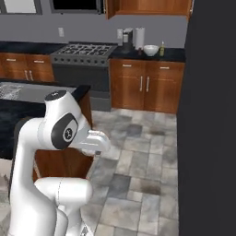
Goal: Retrieve the bottle and the shaker from the cabinet and place them next to the mixing bowl on the counter. Then add garlic from the fridge to the mixing bowl.
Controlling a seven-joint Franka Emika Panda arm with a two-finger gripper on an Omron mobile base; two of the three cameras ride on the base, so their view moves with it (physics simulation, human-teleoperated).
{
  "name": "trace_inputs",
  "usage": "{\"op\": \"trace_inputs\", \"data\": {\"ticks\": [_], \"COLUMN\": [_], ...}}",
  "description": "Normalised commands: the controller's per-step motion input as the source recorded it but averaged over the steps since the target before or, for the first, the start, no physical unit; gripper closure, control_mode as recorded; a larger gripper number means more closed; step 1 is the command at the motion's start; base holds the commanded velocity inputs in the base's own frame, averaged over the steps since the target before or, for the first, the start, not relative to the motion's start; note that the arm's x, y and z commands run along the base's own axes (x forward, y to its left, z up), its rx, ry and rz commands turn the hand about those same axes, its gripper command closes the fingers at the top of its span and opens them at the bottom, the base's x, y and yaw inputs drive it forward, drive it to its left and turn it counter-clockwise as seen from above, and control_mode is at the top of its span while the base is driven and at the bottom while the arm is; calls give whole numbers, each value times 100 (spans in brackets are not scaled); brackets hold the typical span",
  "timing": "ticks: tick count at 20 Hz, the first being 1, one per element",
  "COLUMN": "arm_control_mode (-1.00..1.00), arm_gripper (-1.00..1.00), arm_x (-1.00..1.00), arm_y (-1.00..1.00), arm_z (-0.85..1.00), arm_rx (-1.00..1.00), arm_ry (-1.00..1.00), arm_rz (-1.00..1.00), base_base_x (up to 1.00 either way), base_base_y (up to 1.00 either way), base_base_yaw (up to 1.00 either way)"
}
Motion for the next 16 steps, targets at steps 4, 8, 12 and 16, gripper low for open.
{"op": "trace_inputs", "data": {"ticks": [4, 8, 12, 16], "arm_control_mode": [100, 100, 100, 100], "arm_gripper": [100, 100, 100, 100], "arm_x": [0, 0, 0, 0], "arm_y": [0, 0, 0, 0], "arm_z": [0, 0, 0, 0], "arm_rx": [0, 0, 0, 0], "arm_ry": [0, 0, 0, 0], "arm_rz": [0, 0, 0, 0], "base_base_x": [100, 81, 90, 92], "base_base_y": [-59, -20, 0, -3], "base_base_yaw": [15, 12, 4, 7]}}
